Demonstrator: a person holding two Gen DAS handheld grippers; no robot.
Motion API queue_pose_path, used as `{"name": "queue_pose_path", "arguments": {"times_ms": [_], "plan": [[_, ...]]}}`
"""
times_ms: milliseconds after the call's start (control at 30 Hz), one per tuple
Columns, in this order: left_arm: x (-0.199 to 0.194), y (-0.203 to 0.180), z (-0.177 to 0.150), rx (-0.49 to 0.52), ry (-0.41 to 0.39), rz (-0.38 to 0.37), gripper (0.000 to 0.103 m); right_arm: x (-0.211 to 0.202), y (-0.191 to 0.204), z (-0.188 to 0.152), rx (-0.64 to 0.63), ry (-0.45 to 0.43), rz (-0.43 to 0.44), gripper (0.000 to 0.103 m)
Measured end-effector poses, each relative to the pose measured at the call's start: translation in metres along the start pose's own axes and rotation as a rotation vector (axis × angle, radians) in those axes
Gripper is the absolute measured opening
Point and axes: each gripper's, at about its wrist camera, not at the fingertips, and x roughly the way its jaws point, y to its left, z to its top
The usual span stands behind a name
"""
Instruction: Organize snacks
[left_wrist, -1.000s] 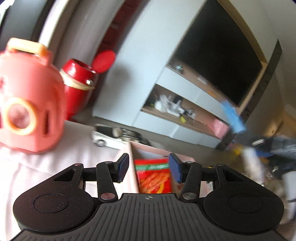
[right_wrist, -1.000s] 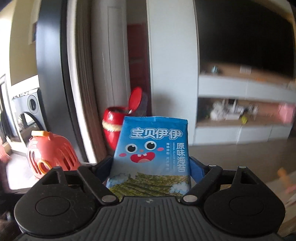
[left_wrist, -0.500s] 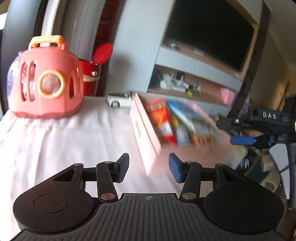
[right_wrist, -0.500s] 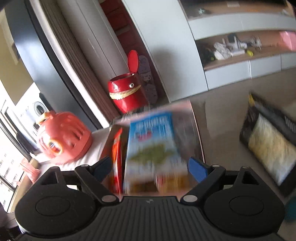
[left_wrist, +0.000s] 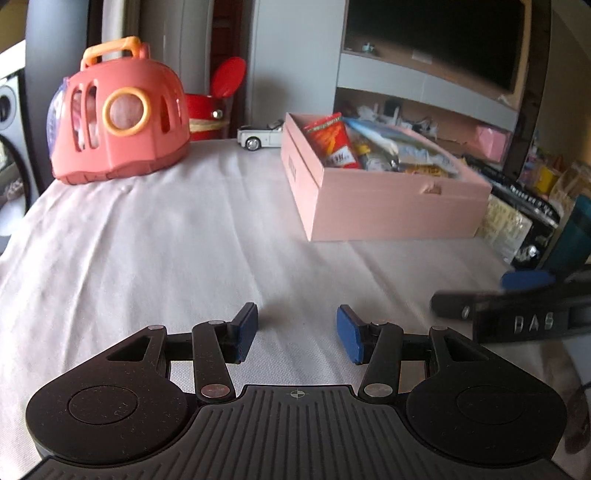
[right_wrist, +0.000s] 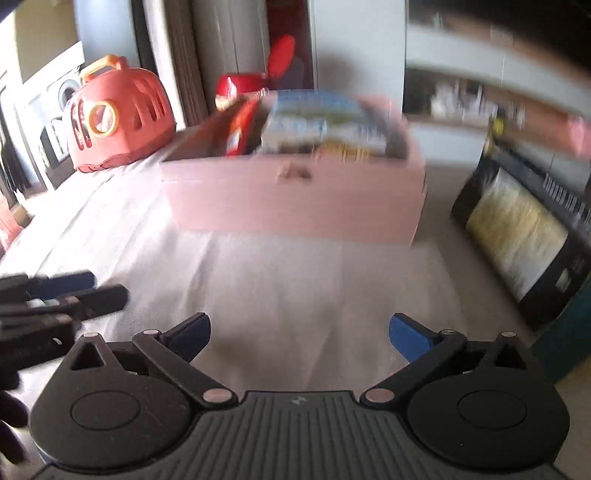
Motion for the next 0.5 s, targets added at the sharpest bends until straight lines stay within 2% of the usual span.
{"name": "queue_pose_path", "arguments": {"times_ms": [133,233,500], "plan": [[0.002,-0.007,-0.001,0.006,-0.008,0.03,0.054,-0.001,0.001,-0.006,0.009,-0.016,-0.086,0.103],[0.004,-0.016,-0.003,0.043,-0.019,0.056,0.055,-0.004,0.003,-0.01,-0.003,-0.04,-0.098,0.103],[0.009,-0.015,-0.001,0.009,-0.031,0.023,0.059,-0.003,0.001,-0.012,0.028,-0.068,-0.125,0.103]]}}
